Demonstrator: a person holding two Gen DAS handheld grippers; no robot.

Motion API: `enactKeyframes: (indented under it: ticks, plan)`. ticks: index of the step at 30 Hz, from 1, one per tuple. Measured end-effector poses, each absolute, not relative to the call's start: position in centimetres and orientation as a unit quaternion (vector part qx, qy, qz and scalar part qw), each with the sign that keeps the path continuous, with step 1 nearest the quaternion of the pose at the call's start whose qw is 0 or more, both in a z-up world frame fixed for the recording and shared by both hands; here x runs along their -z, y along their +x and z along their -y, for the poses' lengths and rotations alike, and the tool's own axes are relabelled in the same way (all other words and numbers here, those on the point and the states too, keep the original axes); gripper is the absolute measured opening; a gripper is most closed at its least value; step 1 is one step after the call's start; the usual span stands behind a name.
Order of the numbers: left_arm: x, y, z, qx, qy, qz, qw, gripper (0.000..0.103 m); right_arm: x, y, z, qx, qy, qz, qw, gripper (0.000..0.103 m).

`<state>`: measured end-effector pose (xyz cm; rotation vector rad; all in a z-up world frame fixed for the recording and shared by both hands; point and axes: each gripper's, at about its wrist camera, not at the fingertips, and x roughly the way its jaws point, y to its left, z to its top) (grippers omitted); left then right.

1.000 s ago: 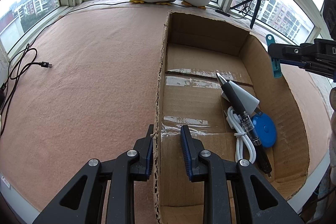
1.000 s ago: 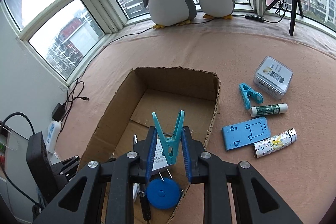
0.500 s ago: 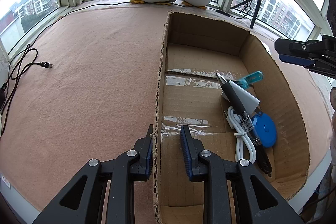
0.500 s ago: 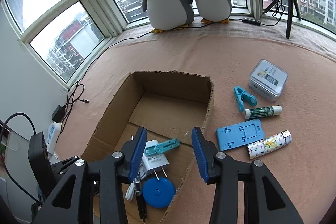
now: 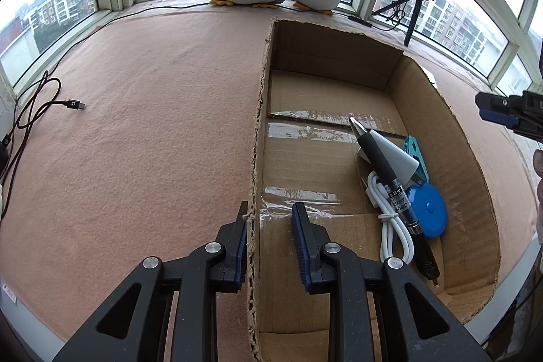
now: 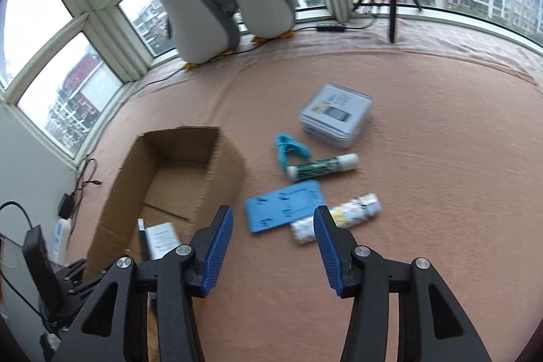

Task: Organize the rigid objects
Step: 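Move the right tool to the patterned white lighter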

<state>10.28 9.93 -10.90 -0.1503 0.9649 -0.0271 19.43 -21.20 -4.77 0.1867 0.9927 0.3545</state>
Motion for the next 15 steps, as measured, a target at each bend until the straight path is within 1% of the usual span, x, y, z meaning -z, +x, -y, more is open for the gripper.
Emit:
enactKeyframes:
  ticks: [2,8,12,15]
  plan:
    - [10.9,10.3,-10.0,0.013,-0.072,-0.463,0.883,0.025,5.3,19.7,22.3,-0.157,0.091,-0.481,0.858,0.051]
    - [10.9,10.3,-9.9,0.013,-0.072,-0.464,0.883,0.025,7.2,20.7,24.8,-0.127,0.119,-0.517,0.838,0.051]
    - [10.9,10.3,-10.0,0.013,-0.073,-0.463,0.883,0.025,9.0,22.1,25.9,-0.093,0.164,-0.550,0.813,0.051]
    - [10.9,10.2,-10.1,0.014,-0.073,-0.462,0.883,0.025,9.3,22.7,25.3,-0.078,0.163,-0.558,0.810,0.051]
